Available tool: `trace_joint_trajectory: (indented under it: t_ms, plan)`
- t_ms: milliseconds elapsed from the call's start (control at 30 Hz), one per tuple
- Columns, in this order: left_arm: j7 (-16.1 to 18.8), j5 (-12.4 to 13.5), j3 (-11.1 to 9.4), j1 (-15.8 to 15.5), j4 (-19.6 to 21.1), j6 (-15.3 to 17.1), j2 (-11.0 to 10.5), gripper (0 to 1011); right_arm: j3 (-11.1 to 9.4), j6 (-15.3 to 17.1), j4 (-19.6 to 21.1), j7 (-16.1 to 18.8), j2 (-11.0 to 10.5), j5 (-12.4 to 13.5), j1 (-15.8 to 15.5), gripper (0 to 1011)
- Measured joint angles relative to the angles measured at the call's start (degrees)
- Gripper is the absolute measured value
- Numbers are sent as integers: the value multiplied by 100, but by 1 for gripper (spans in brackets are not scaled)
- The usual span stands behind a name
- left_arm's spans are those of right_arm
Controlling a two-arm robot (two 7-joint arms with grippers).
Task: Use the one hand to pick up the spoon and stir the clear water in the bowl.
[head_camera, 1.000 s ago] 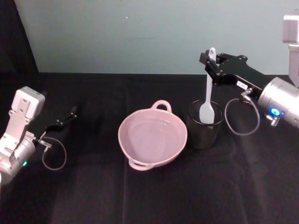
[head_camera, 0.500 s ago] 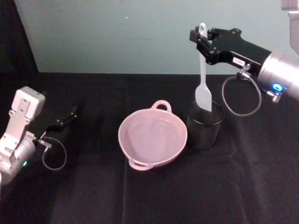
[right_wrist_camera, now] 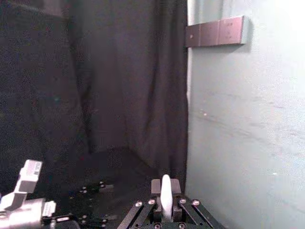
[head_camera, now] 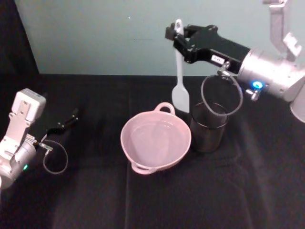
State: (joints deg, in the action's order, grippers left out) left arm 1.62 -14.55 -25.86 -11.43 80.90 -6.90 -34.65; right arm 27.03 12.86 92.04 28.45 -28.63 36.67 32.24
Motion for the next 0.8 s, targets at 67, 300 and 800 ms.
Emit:
trace_joint_trajectory:
  t_ms: [67, 300, 800]
  plan:
    - [0, 0, 0, 0, 0, 0, 0, 1011, 134, -115, -157, 62, 106, 20, 11, 118]
    - [0, 0, 0, 0, 0, 0, 0, 1011, 411, -413, -572, 249, 285, 2, -70, 118]
    - [0, 0, 0, 0, 0, 0, 0, 1011, 608, -1217, -1205, 640, 596, -83, -395, 118]
